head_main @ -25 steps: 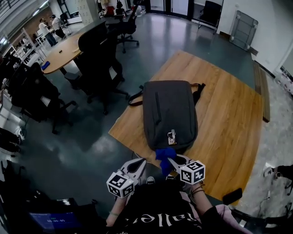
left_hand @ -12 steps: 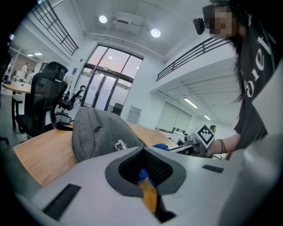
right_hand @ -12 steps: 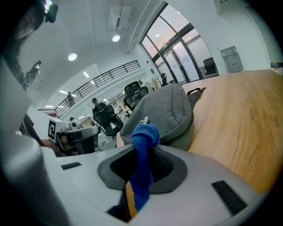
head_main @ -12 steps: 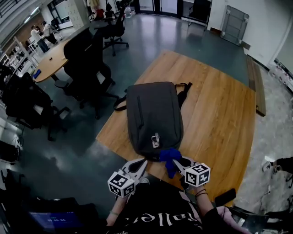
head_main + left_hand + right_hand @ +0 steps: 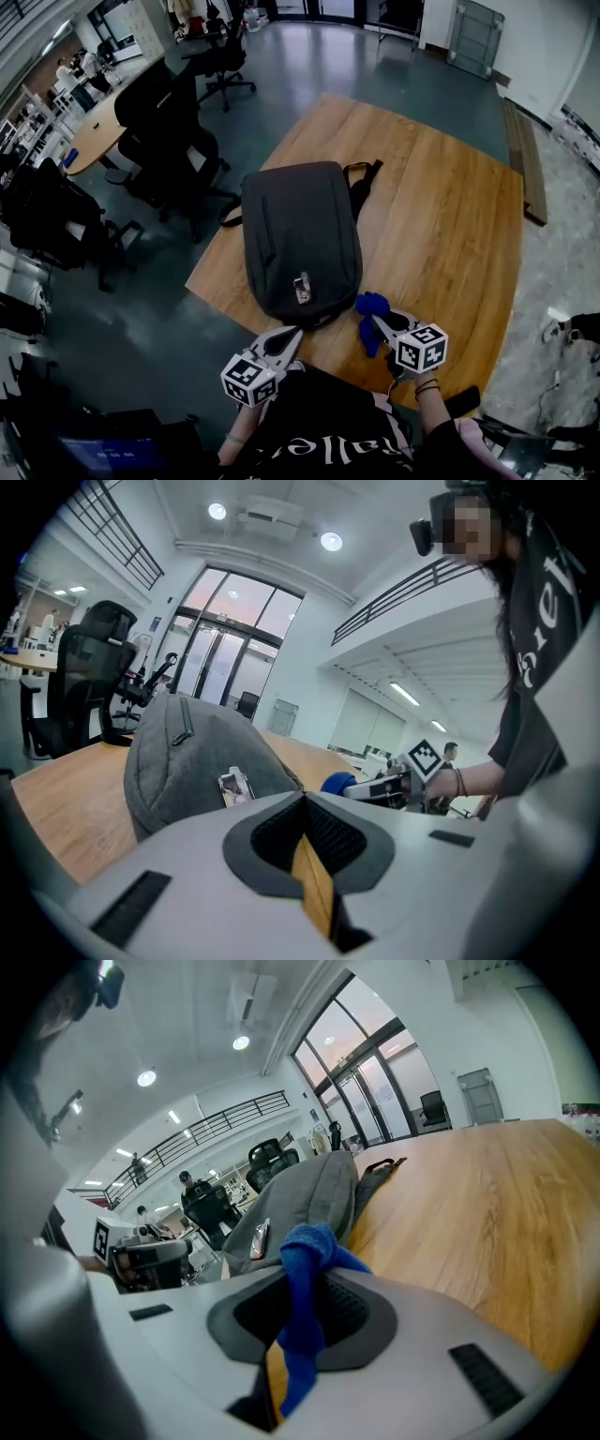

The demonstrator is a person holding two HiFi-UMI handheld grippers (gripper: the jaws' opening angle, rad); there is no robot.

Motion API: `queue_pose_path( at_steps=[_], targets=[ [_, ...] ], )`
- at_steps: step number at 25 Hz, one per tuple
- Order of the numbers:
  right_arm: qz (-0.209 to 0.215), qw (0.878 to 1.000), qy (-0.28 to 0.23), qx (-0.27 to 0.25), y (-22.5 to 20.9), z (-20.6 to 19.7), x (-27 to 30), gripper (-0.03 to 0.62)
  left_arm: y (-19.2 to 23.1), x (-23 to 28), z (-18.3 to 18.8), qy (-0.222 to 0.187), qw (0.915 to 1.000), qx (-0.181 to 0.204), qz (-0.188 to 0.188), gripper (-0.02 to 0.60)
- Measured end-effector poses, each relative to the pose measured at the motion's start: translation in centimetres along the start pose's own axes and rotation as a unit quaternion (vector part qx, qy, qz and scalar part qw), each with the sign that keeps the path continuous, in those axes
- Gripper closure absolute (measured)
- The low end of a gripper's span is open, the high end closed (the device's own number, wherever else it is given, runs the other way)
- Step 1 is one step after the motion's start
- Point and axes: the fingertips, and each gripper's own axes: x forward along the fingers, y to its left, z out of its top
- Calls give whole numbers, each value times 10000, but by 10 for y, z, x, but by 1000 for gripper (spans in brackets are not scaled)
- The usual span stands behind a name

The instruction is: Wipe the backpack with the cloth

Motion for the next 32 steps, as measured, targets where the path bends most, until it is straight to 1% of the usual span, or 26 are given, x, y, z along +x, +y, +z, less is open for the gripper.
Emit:
queue_pose_path(
  at_steps=[6,9,12,16,21,27,32],
  targets=[
    [147,9994,211,-226,-12,4,18,540,-1,-8,-10,100,9997,-57,232,583],
    [141,9987,311,-368,-20,10,28,540,5,-12,-8,75,9994,-91,326,583],
    [35,9982,383,-461,-32,20,41,540,15,-16,-6,74,9992,-118,379,583],
    [-182,9979,349,-510,-50,40,54,540,34,-16,-4,109,9992,-141,364,583],
    [-435,9974,265,-509,-63,71,73,540,63,-12,17,109,9997,-57,228,583],
    [-686,9943,440,-692,-85,102,110,540,103,-10,38,142,9998,25,117,583],
    [-842,9920,490,-808,-103,137,143,540,136,-11,42,163,9997,-88,142,583]
  ],
)
